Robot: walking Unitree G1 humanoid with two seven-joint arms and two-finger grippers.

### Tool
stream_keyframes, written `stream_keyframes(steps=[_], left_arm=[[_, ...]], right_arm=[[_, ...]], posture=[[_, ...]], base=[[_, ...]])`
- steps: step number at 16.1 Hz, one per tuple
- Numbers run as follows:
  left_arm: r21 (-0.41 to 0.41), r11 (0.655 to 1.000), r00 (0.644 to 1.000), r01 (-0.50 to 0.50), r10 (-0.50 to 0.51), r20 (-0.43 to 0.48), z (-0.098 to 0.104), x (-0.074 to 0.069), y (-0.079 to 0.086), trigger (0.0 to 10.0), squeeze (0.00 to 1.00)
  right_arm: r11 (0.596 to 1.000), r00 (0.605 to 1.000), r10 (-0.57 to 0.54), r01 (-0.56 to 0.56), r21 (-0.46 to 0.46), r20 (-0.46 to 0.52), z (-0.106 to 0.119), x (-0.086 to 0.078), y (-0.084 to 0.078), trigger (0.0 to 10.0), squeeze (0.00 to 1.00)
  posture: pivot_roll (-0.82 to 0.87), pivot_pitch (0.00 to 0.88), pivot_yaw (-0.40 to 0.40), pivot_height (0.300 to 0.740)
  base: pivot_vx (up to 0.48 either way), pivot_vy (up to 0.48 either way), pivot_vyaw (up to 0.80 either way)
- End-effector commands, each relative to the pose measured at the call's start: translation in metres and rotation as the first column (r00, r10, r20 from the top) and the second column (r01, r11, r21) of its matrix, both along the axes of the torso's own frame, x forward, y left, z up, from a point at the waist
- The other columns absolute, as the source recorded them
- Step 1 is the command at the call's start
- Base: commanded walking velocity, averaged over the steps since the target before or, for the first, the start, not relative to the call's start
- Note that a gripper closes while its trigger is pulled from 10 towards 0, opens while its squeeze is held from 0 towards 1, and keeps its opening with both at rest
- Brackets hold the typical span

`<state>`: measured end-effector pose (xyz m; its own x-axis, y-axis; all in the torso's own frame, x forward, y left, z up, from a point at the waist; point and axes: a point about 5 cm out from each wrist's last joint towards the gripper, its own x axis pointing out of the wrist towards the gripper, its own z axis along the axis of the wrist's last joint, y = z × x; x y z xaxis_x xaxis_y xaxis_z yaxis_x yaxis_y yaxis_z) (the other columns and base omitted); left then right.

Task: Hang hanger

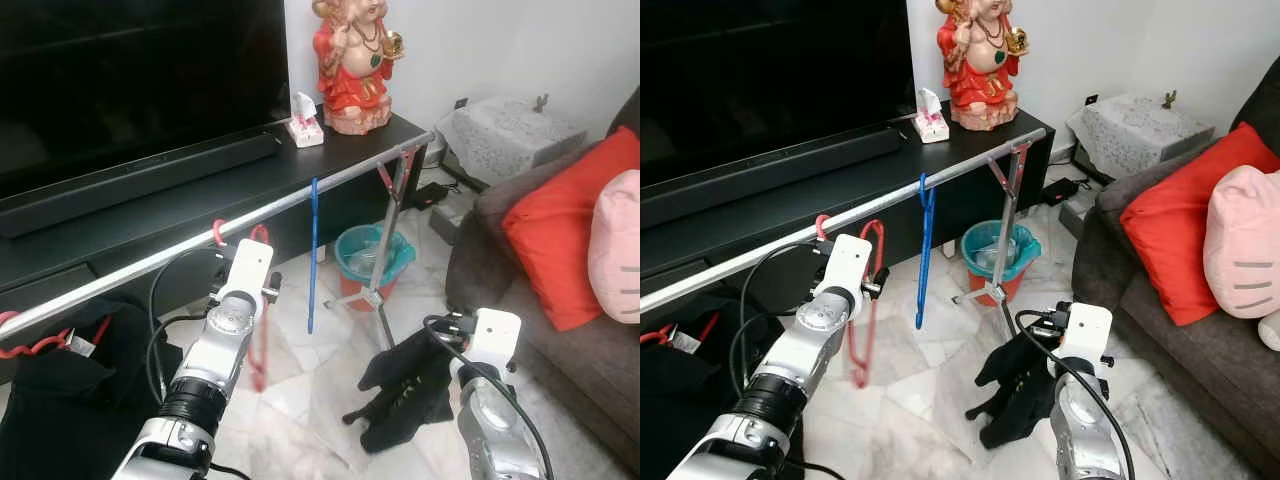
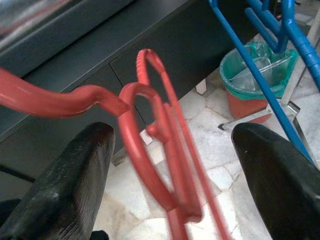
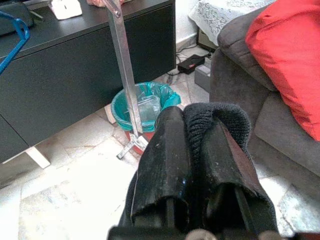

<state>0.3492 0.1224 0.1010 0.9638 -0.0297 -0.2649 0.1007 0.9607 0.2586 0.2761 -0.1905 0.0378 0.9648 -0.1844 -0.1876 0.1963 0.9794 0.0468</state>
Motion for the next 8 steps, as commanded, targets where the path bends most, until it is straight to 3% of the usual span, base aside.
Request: stream_keyframes(steps=[1,8], left_arm=[[0.002,1.000,1.000,-0.010,0.010,0.006,0.000,0.004,0.001,0.0,0.00],[0.045,0.999,1.000,-0.002,0.002,-0.008,-0.017,-0.001,0.007,0.0,0.00]], right_arm=[[1.000,1.000,0.004,-0.004,-0.006,0.025,0.005,0.004,0.001,10.0,0.00],[1.000,1.000,-0.005,0.005,0.005,0.028,0.004,0.001,0.006,10.0,0.00]], posture=[[-0.13,0.000,0.011,0.732],[-0.14,0.000,0.048,0.732]], base=[[0.000,0.000,0.00],[0.000,0.000,0.00]])
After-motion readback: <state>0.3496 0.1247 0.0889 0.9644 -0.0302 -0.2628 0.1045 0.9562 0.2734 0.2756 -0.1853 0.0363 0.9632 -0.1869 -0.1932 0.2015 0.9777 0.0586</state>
